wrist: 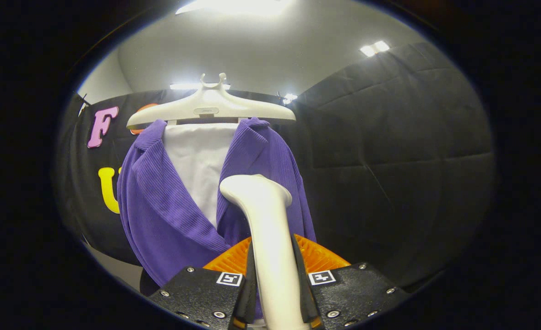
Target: Iron the clothes twice with a garment steamer, once on the left side and once on the right side.
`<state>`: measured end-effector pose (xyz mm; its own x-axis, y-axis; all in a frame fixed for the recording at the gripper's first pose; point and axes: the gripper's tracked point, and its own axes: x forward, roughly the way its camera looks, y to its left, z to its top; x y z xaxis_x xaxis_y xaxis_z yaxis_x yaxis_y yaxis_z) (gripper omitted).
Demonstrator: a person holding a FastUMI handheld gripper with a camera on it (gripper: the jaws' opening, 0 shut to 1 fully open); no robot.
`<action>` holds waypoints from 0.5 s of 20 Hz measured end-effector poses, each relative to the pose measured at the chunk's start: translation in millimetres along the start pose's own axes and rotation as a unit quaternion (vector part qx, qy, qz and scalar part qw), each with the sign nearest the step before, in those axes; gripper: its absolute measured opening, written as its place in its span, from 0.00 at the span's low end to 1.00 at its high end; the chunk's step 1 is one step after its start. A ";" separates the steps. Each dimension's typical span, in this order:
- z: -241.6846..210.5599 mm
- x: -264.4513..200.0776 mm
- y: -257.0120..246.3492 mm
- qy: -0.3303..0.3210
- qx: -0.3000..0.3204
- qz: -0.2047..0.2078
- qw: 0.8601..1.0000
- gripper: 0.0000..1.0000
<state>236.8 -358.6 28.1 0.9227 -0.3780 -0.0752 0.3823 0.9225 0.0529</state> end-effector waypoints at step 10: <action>-60.4 -12.5 -21.5 0.057 -0.037 -0.007 0.998 0.38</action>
<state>214.0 -369.0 -32.3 0.9041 -0.3834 -0.1886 0.3865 0.9220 -0.0214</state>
